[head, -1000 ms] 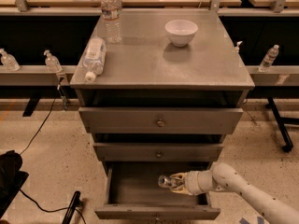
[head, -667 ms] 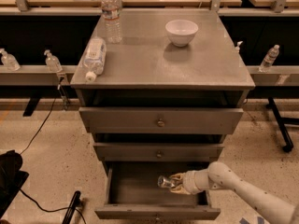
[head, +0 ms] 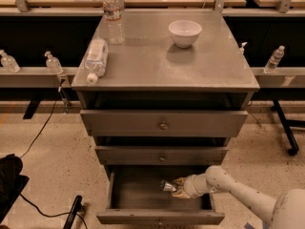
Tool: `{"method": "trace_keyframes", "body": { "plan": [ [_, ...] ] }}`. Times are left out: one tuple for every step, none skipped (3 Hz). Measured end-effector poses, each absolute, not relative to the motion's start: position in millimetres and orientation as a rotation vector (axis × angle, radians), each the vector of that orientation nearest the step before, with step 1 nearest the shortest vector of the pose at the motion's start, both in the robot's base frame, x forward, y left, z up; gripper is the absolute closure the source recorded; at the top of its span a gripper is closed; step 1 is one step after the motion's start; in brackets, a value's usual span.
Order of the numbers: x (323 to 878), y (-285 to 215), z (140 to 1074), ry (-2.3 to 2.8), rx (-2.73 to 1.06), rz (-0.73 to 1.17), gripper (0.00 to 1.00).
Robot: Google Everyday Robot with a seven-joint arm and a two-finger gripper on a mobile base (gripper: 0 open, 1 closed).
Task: Place redbull can into bottom drawer
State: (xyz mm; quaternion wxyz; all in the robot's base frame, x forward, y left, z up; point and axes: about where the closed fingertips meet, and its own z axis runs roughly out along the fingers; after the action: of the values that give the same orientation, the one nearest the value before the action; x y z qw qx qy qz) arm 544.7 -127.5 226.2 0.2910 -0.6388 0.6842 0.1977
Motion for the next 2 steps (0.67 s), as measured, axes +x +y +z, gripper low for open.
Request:
{"method": "trace_keyframes", "body": {
  "plan": [
    [551.3,-122.8,213.1,1.843,-1.696,0.533,1.0],
    [552.5,-121.8,206.3,1.859,-1.687,0.538,1.0]
  ]
}}
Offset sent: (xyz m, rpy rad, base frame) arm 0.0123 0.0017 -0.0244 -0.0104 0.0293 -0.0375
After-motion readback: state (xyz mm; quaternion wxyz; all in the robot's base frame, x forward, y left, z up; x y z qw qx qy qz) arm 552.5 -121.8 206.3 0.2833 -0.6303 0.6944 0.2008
